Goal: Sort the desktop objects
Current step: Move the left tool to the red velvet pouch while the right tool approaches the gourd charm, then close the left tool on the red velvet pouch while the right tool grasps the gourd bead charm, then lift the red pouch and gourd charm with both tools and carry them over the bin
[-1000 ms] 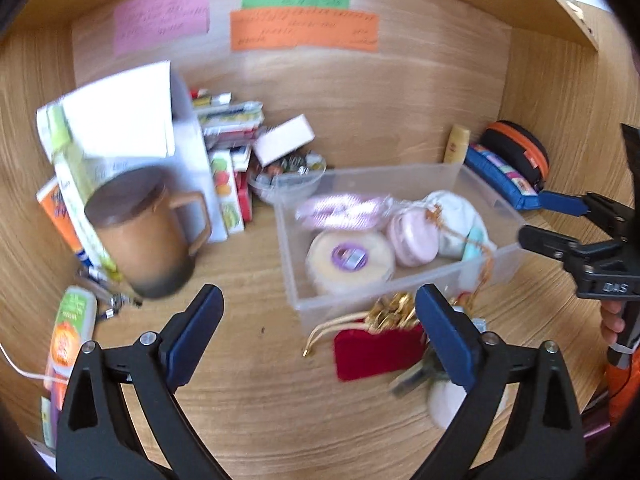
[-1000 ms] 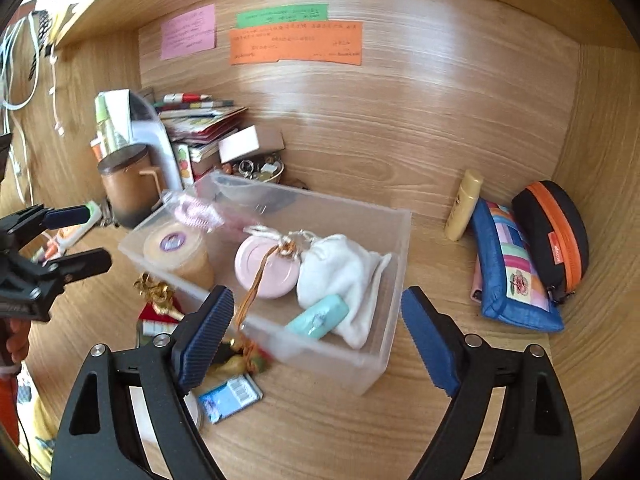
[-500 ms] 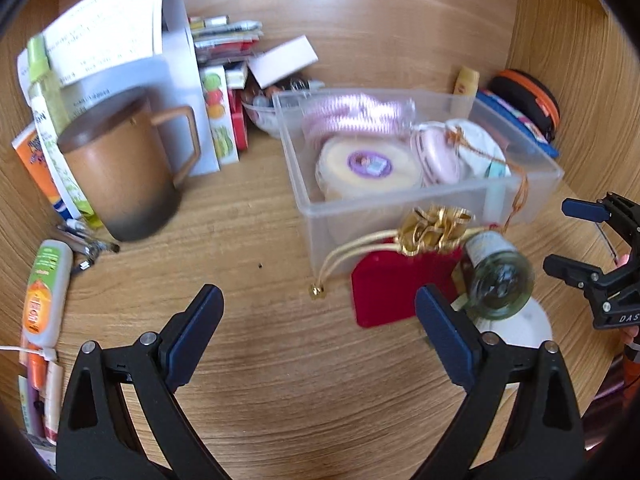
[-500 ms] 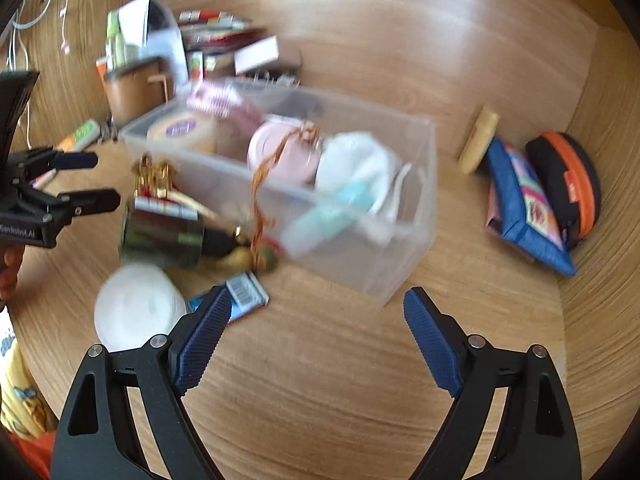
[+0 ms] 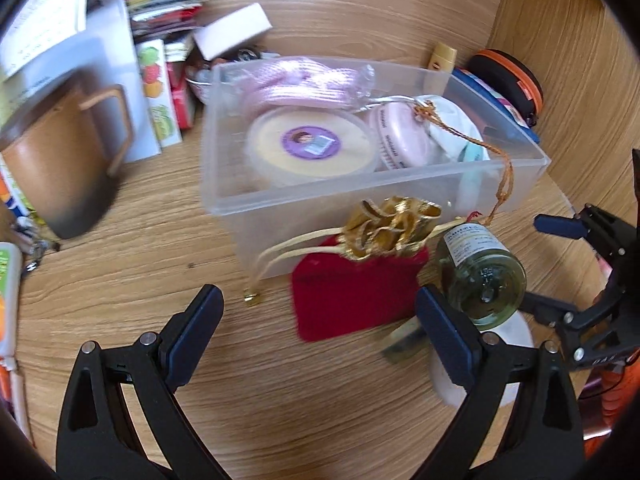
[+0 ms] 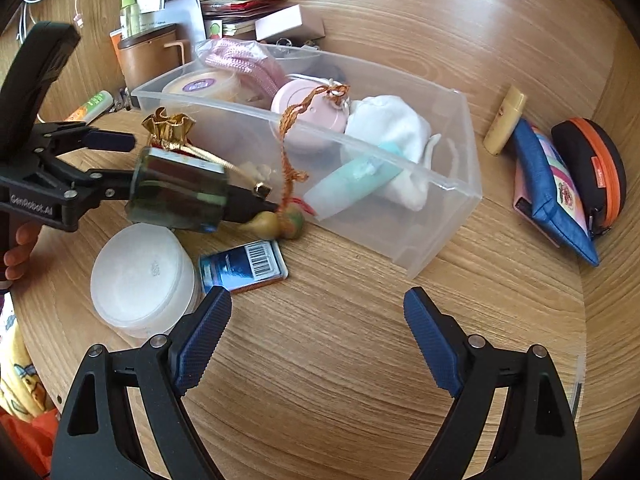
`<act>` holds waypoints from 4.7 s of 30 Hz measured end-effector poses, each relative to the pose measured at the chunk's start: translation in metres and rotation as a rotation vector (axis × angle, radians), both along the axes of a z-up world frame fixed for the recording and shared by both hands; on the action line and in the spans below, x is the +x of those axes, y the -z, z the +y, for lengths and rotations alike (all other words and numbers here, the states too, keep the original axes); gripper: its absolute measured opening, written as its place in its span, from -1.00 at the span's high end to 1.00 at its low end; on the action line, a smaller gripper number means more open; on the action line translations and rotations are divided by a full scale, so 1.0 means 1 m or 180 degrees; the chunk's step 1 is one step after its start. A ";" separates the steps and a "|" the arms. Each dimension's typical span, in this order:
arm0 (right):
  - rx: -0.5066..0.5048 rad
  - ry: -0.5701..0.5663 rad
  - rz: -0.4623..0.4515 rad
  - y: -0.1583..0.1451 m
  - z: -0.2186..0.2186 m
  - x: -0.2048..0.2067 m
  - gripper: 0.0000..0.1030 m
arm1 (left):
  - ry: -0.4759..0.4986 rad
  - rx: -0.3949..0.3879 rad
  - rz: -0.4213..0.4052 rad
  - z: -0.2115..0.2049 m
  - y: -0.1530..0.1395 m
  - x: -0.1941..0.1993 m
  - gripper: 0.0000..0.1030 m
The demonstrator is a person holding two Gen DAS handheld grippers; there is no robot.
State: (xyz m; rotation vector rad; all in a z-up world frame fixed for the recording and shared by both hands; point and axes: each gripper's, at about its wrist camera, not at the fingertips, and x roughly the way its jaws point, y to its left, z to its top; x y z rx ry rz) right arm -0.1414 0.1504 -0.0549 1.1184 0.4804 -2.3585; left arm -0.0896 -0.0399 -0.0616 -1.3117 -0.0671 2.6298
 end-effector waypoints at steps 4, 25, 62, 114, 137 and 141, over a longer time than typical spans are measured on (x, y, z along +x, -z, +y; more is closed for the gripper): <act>0.0021 -0.0025 0.0019 0.000 0.001 0.001 -0.68 | -0.0029 -0.0011 -0.0053 0.007 0.003 -0.008 -0.90; -0.0586 0.0228 -0.0454 0.004 0.019 -0.033 -0.55 | -0.0360 -0.0128 0.0169 -0.007 0.004 -0.004 -0.26; -0.0221 0.0168 -0.0162 0.002 0.003 -0.023 0.67 | -0.0307 0.0099 0.0194 -0.028 -0.002 0.026 0.54; -0.0623 0.0118 0.0257 -0.050 0.006 0.004 0.45 | -0.0337 0.0306 0.0815 -0.012 -0.048 0.046 0.66; -0.0769 0.0167 0.0499 -0.084 0.015 -0.028 0.44 | -0.0184 0.0320 0.1095 -0.005 -0.106 0.024 0.66; -0.0777 0.0157 0.0484 -0.086 0.013 -0.039 0.44 | -0.0150 0.0291 0.1124 0.000 -0.113 0.012 0.66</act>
